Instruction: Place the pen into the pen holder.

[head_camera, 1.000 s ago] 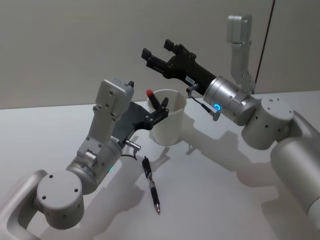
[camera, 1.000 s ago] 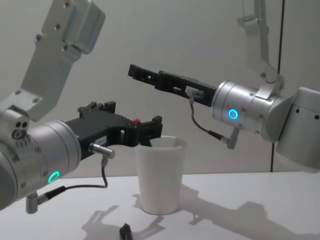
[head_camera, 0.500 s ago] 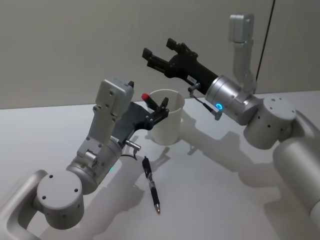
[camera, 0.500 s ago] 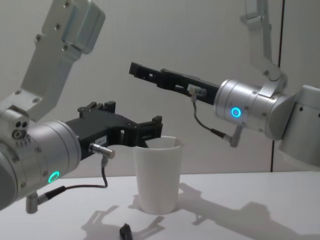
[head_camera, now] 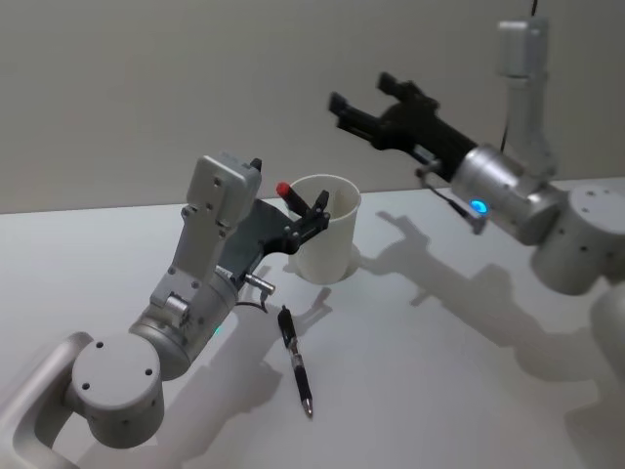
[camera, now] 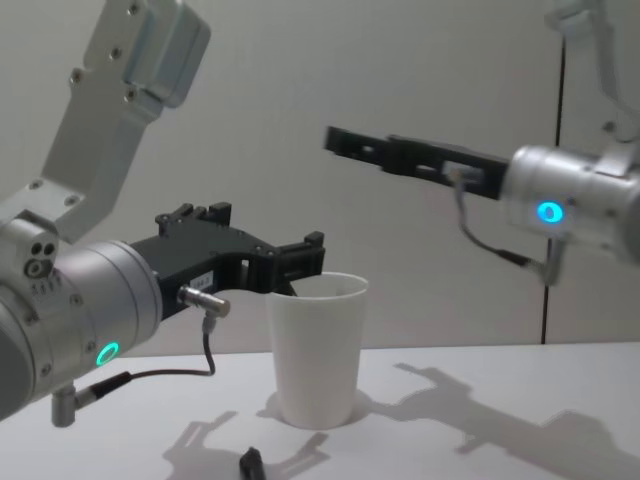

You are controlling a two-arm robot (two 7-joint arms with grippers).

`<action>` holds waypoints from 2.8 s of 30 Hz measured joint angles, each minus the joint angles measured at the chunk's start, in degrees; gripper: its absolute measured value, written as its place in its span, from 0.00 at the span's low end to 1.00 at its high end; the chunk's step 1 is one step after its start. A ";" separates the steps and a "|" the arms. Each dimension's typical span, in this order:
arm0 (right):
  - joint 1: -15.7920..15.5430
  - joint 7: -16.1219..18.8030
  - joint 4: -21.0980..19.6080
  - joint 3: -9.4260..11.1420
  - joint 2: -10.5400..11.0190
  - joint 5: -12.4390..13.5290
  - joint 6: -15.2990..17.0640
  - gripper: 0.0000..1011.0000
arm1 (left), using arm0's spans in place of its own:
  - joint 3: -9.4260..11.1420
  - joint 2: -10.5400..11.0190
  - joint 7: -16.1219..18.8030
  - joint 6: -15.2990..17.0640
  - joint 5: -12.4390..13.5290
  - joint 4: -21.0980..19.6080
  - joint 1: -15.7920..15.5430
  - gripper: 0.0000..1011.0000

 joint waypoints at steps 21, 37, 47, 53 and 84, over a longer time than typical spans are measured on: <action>-8.11 -7.06 -12.02 3.98 6.95 -0.95 6.70 0.99 | 0.00 0.00 0.00 0.00 -0.01 0.00 0.00 0.99; -16.14 -12.20 -19.41 4.90 8.75 -3.49 5.61 0.99 | 0.00 0.00 0.00 0.00 0.00 0.00 0.00 0.99; -21.70 -15.77 -24.55 5.56 10.02 -5.20 4.87 0.99 | 0.00 0.00 0.00 0.00 0.00 0.00 0.00 0.99; -24.73 -17.73 -27.32 5.89 10.69 -6.16 4.44 0.99 | 0.00 0.00 0.00 0.00 0.00 0.00 0.00 0.99; -36.17 -25.09 -37.87 7.21 13.23 -9.76 2.98 0.99 | -2.22 2.72 4.16 14.88 -9.62 -8.24 4.04 0.99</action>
